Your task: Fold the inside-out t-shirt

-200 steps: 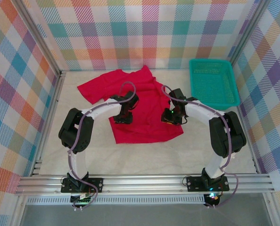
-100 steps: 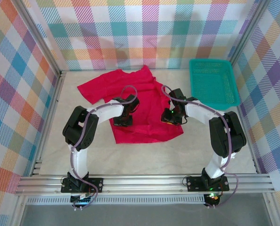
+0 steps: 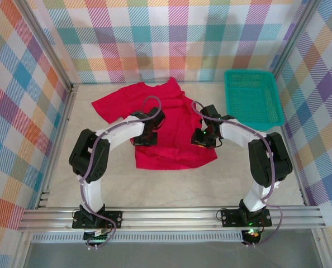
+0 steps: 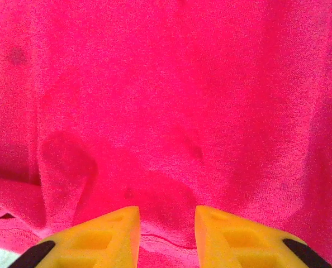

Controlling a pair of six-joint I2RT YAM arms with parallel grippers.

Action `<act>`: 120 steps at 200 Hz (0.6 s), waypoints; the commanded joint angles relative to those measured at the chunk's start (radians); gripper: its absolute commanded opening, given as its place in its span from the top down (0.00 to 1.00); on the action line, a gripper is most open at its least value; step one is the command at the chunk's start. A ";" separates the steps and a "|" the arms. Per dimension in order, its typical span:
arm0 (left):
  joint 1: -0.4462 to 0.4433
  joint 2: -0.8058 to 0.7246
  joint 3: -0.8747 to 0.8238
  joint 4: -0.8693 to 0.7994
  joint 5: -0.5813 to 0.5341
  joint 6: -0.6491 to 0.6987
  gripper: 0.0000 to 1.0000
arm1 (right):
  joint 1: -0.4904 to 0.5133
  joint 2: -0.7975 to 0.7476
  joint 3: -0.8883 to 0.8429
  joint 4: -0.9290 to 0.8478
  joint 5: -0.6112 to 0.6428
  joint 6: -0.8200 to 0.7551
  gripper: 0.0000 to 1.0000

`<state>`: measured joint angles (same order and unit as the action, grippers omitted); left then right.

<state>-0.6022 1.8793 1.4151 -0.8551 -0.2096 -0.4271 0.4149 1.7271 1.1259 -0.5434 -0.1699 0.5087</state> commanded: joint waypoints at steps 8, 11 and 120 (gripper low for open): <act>-0.016 -0.148 0.040 -0.037 0.041 -0.055 1.00 | 0.019 -0.080 -0.008 -0.021 -0.031 -0.008 0.68; -0.016 -0.158 0.039 -0.036 0.045 -0.059 1.00 | 0.021 -0.086 -0.011 -0.020 -0.032 -0.006 0.68; -0.016 -0.211 0.020 -0.013 0.080 -0.088 1.00 | 0.289 -0.081 -0.117 0.202 -0.064 0.129 0.51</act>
<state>-0.6075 1.6524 1.4517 -0.8627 -0.1402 -0.5053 0.6838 1.5761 0.9810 -0.4065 -0.2443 0.6140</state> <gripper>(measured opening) 0.059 0.429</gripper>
